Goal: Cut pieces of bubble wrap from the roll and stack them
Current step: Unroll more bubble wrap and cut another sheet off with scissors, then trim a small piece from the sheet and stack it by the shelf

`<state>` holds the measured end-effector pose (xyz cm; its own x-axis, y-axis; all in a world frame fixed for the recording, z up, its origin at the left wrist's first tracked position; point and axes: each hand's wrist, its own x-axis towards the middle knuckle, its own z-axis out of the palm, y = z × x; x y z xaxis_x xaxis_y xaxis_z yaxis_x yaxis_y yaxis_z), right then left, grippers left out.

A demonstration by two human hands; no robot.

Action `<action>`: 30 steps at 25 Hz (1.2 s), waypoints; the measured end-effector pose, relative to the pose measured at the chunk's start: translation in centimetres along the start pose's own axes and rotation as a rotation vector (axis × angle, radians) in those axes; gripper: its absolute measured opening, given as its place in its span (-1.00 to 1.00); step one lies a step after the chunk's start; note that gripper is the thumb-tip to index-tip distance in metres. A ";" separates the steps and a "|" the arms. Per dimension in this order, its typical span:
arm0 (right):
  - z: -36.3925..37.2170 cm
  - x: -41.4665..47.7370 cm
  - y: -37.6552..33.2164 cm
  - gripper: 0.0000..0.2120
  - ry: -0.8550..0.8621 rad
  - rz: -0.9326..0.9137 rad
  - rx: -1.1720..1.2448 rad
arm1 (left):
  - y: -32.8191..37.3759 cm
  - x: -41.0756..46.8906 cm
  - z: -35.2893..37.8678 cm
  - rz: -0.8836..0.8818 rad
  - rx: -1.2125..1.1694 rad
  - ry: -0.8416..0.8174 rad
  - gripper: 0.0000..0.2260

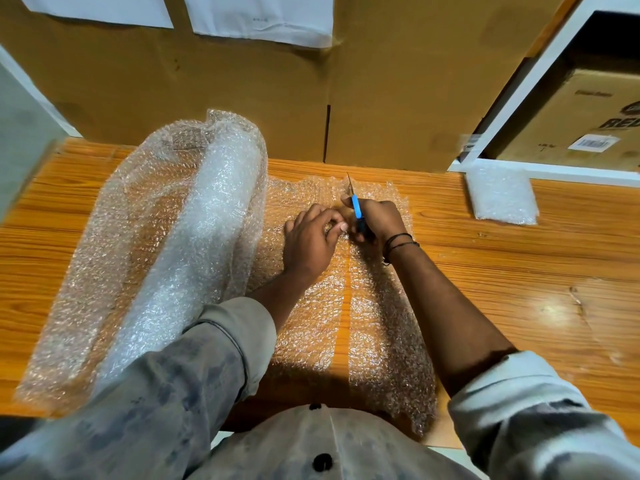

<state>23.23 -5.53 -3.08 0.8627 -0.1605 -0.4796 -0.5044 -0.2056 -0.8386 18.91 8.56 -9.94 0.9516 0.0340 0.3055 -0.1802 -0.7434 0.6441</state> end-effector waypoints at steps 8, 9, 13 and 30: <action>-1.2 1.8 -2.4 -0.75 0.023 -0.011 -0.013 | -0.1 0.1 0.2 0.005 0.030 0.007 -0.95; -1.5 1.6 -2.6 -0.79 0.017 -0.025 0.017 | -0.2 0.1 0.2 0.001 0.046 0.005 -0.94; -2.4 -0.6 -0.8 -0.84 0.028 -0.115 -0.020 | -0.3 0.1 0.3 -0.008 0.077 0.019 -0.91; -12.0 -9.7 8.9 -0.78 0.522 -0.230 -1.026 | 1.2 -0.4 -0.3 0.365 0.405 -0.243 -0.65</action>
<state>9.97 -17.35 -2.83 0.9382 -0.3454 0.0205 -0.3367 -0.9250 -0.1758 18.27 7.81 -9.04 0.8844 -0.3898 0.2569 -0.4424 -0.8755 0.1944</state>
